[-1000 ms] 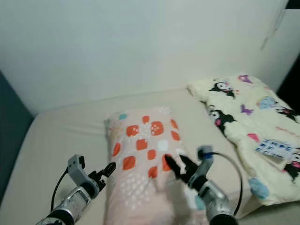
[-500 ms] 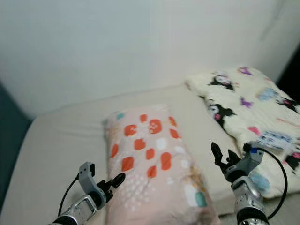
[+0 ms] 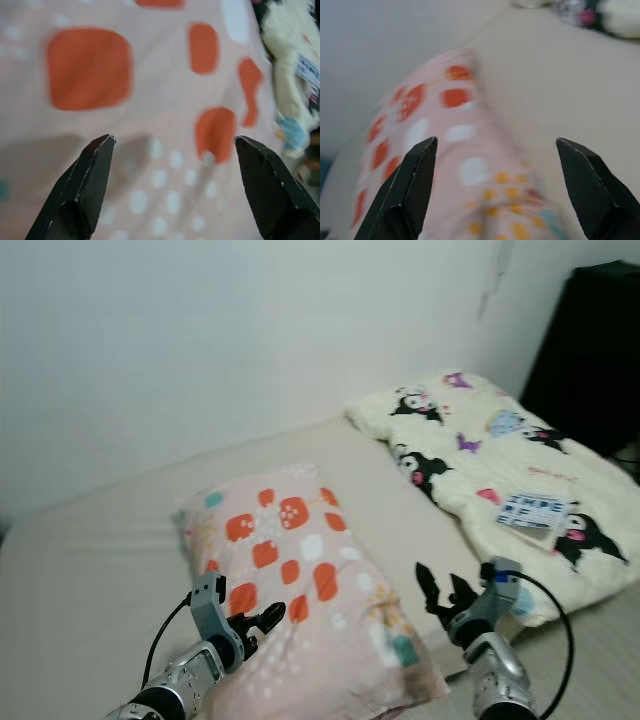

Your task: Clean up the room

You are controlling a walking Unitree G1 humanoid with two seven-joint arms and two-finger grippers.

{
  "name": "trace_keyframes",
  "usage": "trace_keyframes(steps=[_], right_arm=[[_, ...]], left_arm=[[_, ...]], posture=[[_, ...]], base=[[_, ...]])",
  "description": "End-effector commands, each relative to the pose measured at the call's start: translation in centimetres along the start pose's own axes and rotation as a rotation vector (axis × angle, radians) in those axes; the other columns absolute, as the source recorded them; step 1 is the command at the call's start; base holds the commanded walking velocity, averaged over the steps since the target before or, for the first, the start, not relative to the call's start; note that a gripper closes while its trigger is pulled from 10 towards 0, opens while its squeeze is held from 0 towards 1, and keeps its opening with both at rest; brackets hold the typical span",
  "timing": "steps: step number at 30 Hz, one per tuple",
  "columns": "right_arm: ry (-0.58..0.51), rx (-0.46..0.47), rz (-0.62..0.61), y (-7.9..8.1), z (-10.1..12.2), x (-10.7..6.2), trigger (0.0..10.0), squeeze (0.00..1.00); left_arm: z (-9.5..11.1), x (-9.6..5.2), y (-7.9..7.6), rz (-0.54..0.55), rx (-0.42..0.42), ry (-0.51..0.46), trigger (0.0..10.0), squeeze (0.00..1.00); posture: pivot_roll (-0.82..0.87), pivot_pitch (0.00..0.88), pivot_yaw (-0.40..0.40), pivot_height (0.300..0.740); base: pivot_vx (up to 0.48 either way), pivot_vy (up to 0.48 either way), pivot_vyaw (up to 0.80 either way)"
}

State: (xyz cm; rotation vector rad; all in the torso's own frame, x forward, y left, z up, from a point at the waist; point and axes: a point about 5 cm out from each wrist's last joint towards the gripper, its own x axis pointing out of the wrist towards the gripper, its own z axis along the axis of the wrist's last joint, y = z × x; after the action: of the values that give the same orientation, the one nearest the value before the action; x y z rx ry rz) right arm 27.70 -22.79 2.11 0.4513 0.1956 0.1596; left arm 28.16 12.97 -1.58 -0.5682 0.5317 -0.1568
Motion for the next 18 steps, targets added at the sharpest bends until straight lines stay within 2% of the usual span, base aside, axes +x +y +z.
trace_keyframes(steps=[1,3,6,10,18], right_arm=[[0.031,-0.02,0.05,1.0,-1.1,-0.2,10.0,0.0],[0.083,-0.029,0.116,3.0,-3.0,-0.6,10.0,0.0],[0.098,-0.023,0.126,3.6,-3.5,-0.5,10.0,0.0],[0.156,-0.015,0.092,3.6,-4.1,-0.1,10.0,0.0],[0.113,0.011,0.098,3.1,-2.6,0.0,10.0,0.0]], left_arm=[[0.9,0.3,-0.1,0.034,0.027,-0.043,10.0,0.0],[2.6,0.6,-0.2,0.082,0.076,-0.096,10.0,0.0],[2.9,0.7,-0.2,0.093,0.083,-0.09,10.0,0.0],[3.0,0.9,-0.4,0.094,0.101,-0.068,10.0,0.0],[2.7,1.0,-0.7,0.067,0.058,-0.042,10.0,0.0]], posture=[[-0.13,0.108,0.052,0.74],[-0.13,0.132,0.059,0.74],[-0.13,0.138,0.066,0.74],[-0.13,0.138,0.074,0.725],[-0.13,0.128,0.077,0.705]], base=[[0.0,0.0,0.0],[0.0,0.0,0.0],[0.0,0.0,0.0],[0.0,0.0,0.0],[0.0,0.0,0.0]])
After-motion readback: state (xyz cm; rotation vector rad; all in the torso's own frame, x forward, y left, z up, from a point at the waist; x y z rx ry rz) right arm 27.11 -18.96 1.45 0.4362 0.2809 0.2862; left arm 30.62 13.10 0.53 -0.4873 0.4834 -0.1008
